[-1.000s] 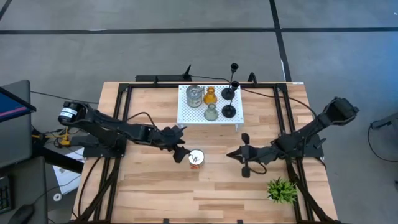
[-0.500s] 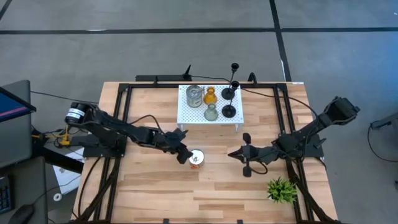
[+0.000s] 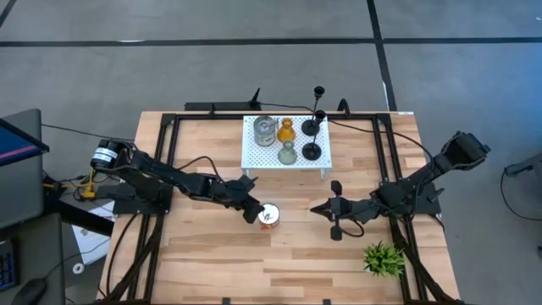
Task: Pick & Place candle stick holders
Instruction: Put the orange scented candle on the shelf align with the other green scented candle
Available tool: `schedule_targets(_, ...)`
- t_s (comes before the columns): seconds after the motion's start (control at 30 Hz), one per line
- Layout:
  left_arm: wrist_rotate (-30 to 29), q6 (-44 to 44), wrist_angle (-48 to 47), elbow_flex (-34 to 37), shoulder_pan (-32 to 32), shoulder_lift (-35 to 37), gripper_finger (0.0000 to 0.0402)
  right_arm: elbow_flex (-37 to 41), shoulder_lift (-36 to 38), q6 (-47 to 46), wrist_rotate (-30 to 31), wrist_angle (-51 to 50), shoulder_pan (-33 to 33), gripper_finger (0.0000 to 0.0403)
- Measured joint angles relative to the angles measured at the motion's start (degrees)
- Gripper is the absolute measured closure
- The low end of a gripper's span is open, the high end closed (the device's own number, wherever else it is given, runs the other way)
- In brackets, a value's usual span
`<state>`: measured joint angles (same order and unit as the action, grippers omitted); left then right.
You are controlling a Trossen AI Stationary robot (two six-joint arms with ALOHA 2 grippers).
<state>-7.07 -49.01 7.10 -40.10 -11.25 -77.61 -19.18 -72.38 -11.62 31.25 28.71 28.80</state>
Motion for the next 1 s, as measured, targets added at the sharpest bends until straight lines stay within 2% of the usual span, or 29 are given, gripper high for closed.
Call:
schedule_targets(0.2, 0.0, -0.4, 1.2, 0.0, 0.0, 0.0, 0.0298, 0.0, 0.0, 0.0, 0.2, 0.0, 0.0, 0.0403)
schedule_targets(0.47, 0.7, -1.4, 1.8, 0.0, 0.0, 0.0, 0.0363, 0.0, 0.0, 0.0, 0.2, 0.0, 0.0, 0.0403)
schedule_targets(0.77, 1.2, 0.0, 1.5, 0.0, -0.4, 0.0, 0.0393, 0.0, 0.0, 0.0, 0.2, 0.0, 0.0, 0.0403)
schedule_targets(1.0, 0.7, 1.9, 1.5, 0.0, -2.2, 0.2, 0.0397, 0.0, 0.0, 0.0, 0.2, -0.1, 0.0, 0.0403)
